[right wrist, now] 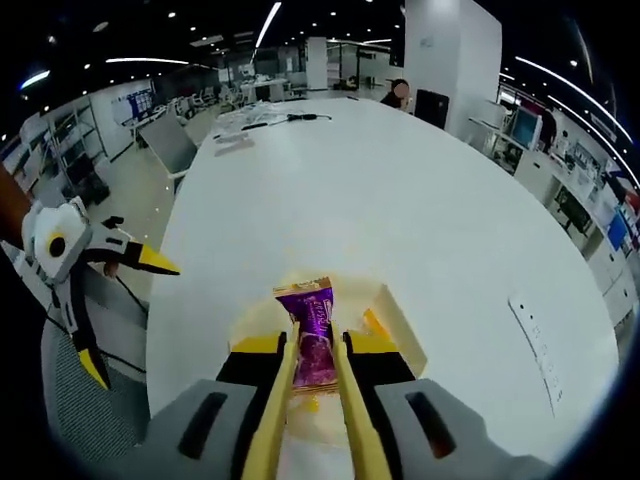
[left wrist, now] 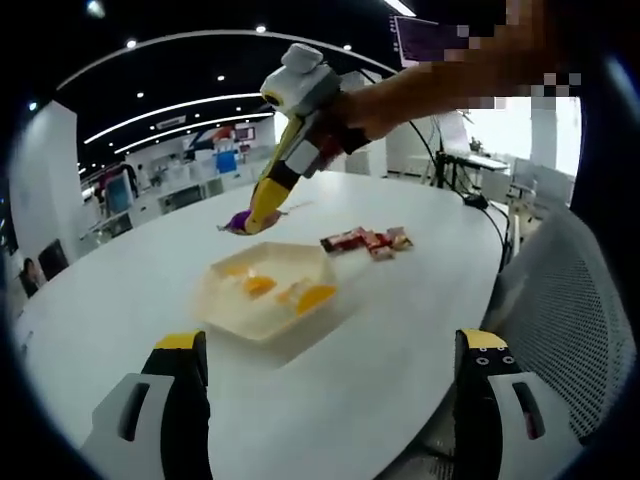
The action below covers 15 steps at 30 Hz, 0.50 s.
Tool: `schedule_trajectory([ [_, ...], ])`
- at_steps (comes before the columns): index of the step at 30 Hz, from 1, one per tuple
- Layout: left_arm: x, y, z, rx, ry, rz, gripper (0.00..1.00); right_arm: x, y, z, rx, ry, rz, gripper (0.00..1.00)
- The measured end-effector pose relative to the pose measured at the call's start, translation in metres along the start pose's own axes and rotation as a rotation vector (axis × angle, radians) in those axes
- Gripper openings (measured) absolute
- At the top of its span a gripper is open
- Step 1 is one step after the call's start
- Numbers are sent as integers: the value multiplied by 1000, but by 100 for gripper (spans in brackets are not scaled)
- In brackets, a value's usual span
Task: Place the target food into the container with the food tongs after gripping and lifting it, then release it inside without dropping or visibly crushing the food.
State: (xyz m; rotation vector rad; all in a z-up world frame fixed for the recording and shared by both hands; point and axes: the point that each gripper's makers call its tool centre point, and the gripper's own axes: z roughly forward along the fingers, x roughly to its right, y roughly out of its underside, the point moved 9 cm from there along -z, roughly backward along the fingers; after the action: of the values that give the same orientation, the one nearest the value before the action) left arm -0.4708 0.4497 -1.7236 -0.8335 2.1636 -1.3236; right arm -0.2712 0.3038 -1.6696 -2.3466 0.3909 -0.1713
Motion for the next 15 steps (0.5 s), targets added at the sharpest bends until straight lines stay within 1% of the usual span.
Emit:
schedule_trajectory([
  [6, 0, -1, 0, 7, -5, 8, 100, -3, 1, 9, -12, -4, 0, 21],
  [12, 1, 0, 1, -2, 8, 16, 100, -6, 2, 12, -15, 0, -3, 22],
  [15, 1, 0, 2, -1, 10, 14, 100, -6, 5, 15, -19, 0, 0, 22],
])
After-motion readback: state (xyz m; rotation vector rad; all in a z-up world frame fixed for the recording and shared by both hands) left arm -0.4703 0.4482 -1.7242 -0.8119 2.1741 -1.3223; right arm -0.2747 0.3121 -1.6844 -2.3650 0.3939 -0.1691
